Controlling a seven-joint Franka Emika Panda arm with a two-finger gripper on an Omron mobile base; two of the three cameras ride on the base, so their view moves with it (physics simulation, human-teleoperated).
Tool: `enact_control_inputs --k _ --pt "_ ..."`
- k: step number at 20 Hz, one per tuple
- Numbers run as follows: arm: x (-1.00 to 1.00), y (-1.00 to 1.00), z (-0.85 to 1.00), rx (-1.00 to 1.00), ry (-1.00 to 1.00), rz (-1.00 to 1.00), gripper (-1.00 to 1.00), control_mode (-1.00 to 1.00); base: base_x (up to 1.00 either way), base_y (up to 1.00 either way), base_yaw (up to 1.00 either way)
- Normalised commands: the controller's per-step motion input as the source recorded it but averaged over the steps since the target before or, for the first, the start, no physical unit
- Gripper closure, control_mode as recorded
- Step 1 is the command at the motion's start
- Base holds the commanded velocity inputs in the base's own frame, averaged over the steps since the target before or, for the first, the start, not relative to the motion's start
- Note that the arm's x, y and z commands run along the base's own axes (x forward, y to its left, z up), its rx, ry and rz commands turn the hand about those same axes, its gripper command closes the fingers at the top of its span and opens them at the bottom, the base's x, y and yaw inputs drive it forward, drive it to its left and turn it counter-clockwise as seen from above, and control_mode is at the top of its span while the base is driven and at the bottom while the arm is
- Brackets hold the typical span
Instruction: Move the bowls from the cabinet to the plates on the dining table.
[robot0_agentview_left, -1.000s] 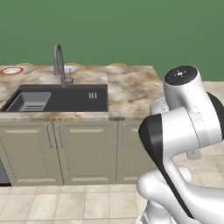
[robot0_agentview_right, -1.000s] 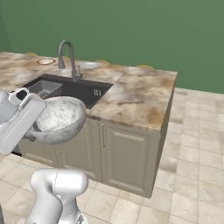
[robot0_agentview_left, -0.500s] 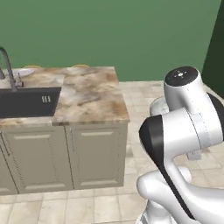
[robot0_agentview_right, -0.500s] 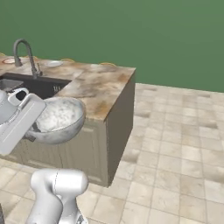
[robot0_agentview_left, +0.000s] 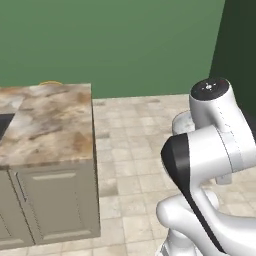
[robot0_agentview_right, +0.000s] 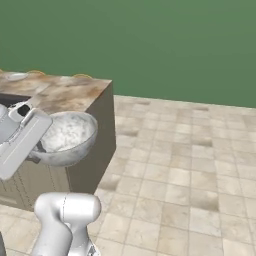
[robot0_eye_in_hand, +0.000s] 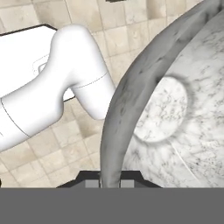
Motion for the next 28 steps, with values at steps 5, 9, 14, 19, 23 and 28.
enact_control_inputs --k 5,9,14,19,23,28 --pt "0.00 0.00 0.00 0.00 0.00 0.00 1.00 1.00 1.00 -0.58 -0.13" --pt "0.00 0.00 0.00 0.00 0.00 0.00 1.00 1.00 1.00 -0.32 -0.08" --pt "0.00 0.00 0.00 0.00 0.00 0.00 1.00 1.00 1.00 -0.35 -0.04" --pt "0.00 0.00 0.00 0.00 0.00 0.00 1.00 1.00 1.00 -0.41 -0.01" --pt "0.00 0.00 0.00 0.00 0.00 0.00 1.00 1.00 1.00 -0.50 0.00" --pt "0.00 0.00 0.00 0.00 0.00 0.00 1.00 1.00 1.00 -0.52 0.02"
